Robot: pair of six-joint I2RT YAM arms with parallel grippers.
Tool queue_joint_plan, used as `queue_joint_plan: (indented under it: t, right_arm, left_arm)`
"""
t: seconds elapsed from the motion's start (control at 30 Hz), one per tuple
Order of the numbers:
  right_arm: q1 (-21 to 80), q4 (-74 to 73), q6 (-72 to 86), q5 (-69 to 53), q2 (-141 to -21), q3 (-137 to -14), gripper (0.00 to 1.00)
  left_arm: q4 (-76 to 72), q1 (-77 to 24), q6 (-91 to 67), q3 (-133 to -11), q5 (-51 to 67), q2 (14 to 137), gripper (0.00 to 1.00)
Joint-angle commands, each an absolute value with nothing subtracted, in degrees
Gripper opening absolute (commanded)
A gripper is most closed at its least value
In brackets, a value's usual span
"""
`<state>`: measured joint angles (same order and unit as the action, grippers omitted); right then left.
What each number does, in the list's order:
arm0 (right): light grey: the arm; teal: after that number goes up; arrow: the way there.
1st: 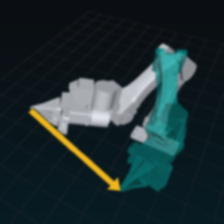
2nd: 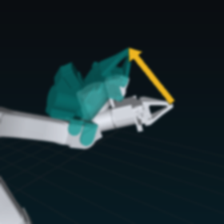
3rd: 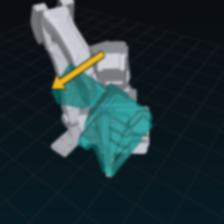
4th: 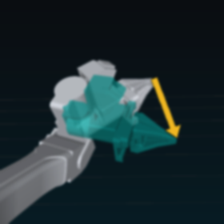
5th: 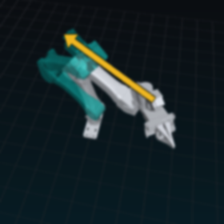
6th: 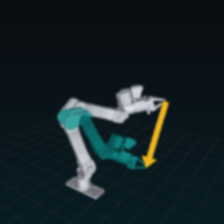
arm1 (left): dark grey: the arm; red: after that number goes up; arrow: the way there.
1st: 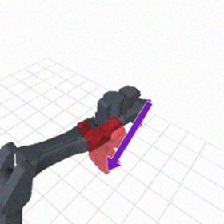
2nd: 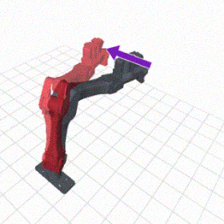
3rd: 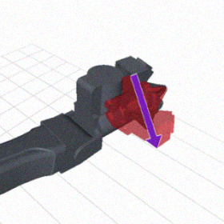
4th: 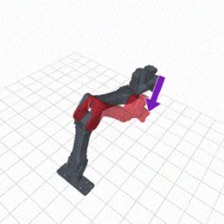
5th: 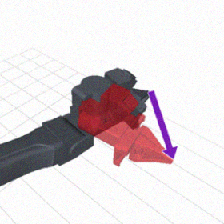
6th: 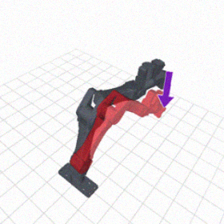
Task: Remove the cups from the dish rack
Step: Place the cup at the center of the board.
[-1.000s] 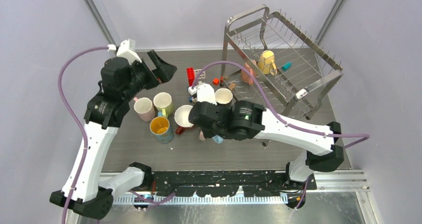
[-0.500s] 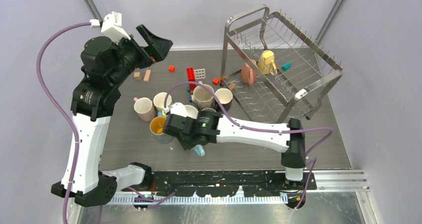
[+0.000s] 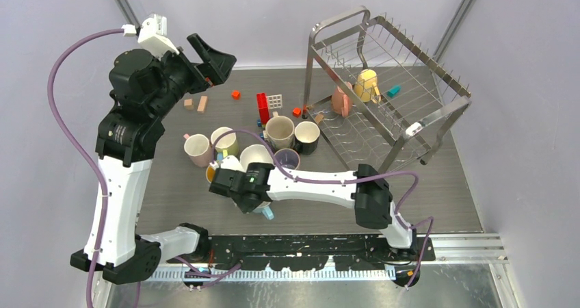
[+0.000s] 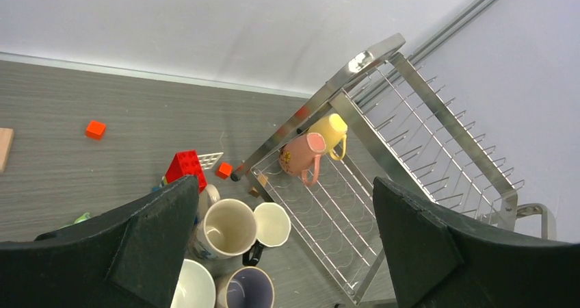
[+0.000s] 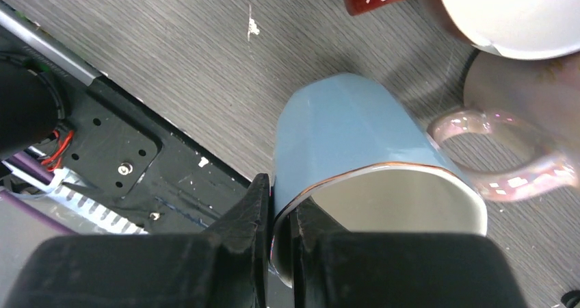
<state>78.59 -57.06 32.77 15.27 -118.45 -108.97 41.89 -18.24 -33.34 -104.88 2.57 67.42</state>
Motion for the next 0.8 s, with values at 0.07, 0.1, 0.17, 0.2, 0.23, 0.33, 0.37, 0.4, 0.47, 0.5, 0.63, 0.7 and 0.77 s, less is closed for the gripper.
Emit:
queue_joint_plan:
  t: [0.07, 0.1, 0.17, 0.2, 0.23, 0.33, 0.37, 0.4, 0.47, 0.5, 0.63, 0.7, 0.77]
  right_arm:
    - [78.8, -55.7, 30.1, 15.6, -121.1, -114.8, 0.01]
    - [78.8, -55.9, 30.0, 15.5, -121.5, -114.9, 0.01]
    - [78.8, -56.3, 29.8, 15.2, -122.1, -115.0, 0.01]
    - [78.8, -56.5, 29.8, 15.2, -122.3, -115.0, 0.01]
    - [78.8, -56.6, 29.8, 15.1, -122.5, -115.0, 0.01]
    - [78.8, -57.0, 29.7, 15.5, -122.8, -115.0, 0.07]
    - [78.8, -57.1, 29.7, 15.5, -122.9, -115.0, 0.09]
    - [78.8, -57.1, 29.7, 15.6, -122.9, -115.0, 0.11]
    - [78.8, -57.3, 29.7, 15.6, -123.0, -115.0, 0.15]
    - [78.8, -57.4, 29.8, 15.6, -123.0, -115.0, 0.17]
    - [78.8, -57.5, 29.8, 16.0, -122.6, -115.3, 0.24]
    - [78.8, -57.7, 29.8, 16.0, -122.5, -115.8, 0.27]
    - [78.8, -57.9, 29.8, 16.1, -122.5, -116.3, 0.3]
  left_arm:
    - [41.1, -17.9, -31.8, -105.0, 2.4, 66.3, 1.0]
    - [41.0, -17.9, -31.8, -104.7, 2.4, 66.1, 1.0]
    - [40.8, -18.0, -31.8, -104.3, 2.5, 66.0, 1.0]
    - [40.9, -17.9, -31.8, -104.1, 2.4, 66.0, 1.0]
    - [40.8, -17.9, -31.8, -103.9, 2.5, 65.9, 1.0]
    - [40.4, -17.9, -31.9, -103.3, 2.9, 65.8, 1.0]
    - [40.3, -17.9, -32.0, -103.1, 3.2, 65.8, 1.0]
    - [40.2, -18.0, -32.0, -102.9, 3.4, 65.8, 1.0]
    - [40.0, -17.9, -32.2, -102.6, 3.5, 65.8, 1.0]
    - [39.8, -17.9, -32.2, -102.5, 3.6, 65.8, 1.0]
    - [39.6, -17.9, -32.5, -102.2, 3.9, 65.8, 1.0]
    - [39.5, -17.9, -32.5, -102.2, 4.1, 65.8, 1.0]
    - [39.3, -18.0, -32.5, -102.2, 4.3, 65.7, 1.0]
